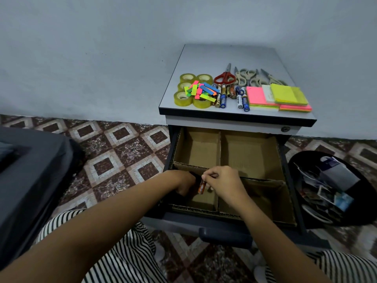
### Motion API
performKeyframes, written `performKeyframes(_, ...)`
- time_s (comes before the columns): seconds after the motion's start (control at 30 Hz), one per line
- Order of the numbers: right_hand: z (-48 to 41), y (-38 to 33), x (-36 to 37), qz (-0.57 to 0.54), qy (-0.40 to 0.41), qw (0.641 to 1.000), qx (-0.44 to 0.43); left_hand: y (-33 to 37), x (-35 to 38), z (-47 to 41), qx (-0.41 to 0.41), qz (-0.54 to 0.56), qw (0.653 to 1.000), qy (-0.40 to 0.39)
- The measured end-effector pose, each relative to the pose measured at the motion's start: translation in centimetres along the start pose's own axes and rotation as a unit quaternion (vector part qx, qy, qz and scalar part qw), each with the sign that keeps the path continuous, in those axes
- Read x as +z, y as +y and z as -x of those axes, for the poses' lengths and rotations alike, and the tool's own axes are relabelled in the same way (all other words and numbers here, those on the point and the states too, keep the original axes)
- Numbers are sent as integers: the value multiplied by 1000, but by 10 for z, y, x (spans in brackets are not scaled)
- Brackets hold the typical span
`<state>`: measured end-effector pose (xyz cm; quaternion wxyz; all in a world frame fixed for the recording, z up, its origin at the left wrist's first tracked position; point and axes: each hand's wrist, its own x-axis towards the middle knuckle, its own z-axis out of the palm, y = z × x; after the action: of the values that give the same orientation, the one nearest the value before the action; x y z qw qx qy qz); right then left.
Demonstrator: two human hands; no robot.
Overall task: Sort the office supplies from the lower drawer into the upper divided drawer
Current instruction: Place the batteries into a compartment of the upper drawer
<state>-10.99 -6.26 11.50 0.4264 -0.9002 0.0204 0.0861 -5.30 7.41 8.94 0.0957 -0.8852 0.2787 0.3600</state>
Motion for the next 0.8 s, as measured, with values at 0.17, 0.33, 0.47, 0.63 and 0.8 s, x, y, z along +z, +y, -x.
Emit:
performKeyframes(0.17,0,0,0,-7,-4,1000,3,-1,1,-2,-4,-35,999,-7)
performKeyframes(0.33,0,0,0,-7,-9,1000,5,0,1,-3,-1,-53,999,1)
performKeyframes(0.47,-2,1,0,-8,-10,1000,11,2,-2,0,2,-78,997,-6)
performKeyframes(0.63,-3,1,0,-17,-11,1000,17,2,-6,14,2,-87,996,-4)
performKeyframes(0.8,-4,1,-1,-35,-17,999,25,-17,-3,44,61,104,980,157)
